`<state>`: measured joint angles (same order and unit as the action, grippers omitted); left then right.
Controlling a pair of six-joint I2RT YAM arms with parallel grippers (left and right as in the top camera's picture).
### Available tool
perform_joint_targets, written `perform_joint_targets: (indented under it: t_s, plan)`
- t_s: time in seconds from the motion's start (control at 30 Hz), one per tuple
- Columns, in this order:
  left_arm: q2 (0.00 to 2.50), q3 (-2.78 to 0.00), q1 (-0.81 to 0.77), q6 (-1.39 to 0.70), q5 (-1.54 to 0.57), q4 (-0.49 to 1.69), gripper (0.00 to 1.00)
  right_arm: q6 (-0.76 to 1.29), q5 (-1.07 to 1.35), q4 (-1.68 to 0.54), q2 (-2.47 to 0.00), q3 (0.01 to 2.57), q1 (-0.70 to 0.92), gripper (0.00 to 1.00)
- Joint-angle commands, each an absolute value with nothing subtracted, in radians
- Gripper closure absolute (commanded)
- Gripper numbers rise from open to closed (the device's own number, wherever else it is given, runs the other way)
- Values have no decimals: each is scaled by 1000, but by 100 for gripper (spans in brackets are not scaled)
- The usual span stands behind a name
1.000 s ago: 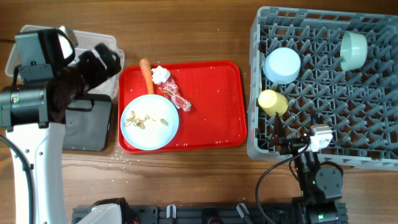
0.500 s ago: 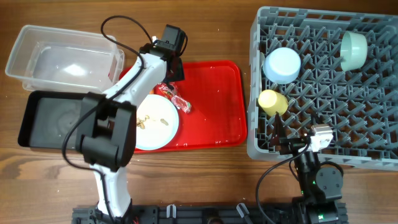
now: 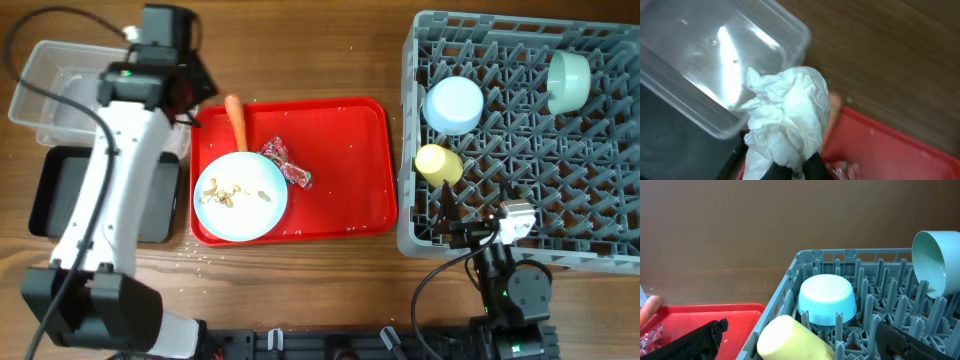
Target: Sort waste into correct bins and load items into the dishwasher rack
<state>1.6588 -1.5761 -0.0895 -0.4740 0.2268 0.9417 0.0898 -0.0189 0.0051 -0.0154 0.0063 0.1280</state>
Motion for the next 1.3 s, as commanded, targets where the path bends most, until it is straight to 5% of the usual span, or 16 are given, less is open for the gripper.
perform_joint_targets:
  t_s: [0.0,0.07,0.13,0.17,0.3,0.53,0.83,0.9,0.97,1.13,1.27]
  plan:
    - [1741,-1569,60,-479,270,840,92,106,-13,10,-5,5,124,0]
    - [1800,-1569,113,-459,249,768,77,106,-13,10,-5,5,124,0]
    - [1811,-1570,125,-344,72,768,38,106,-13,10,-5,5,124,0]
    - [1795,-1572,109,-340,-4,814,27,106,-13,10,-5,5,124,0]
    - [1767,-1572,-44,-340,-16,979,26,106,-13,10,-5,5,124,0]
    - [1786,-1369,-400,-438,36,879,34,106,-13,10,-5,5,124,0]
    - [1982,-1249,-440,-479,88,620,38,106,-13,10,-5,5,124,0]
    - [2010,-1249,-439,-479,88,601,55,106,-13,10,-5,5,124,0]
    - [1998,-1253,-439,-479,88,554,94,106,-13,10,-5,5,124,0]
    - [1822,-1370,-400,-480,88,668,96,106,-13,10,-5,5,124,0]
    - [1605,-1384,-197,-475,88,735,96,106,-13,10,-5,5,124,0]
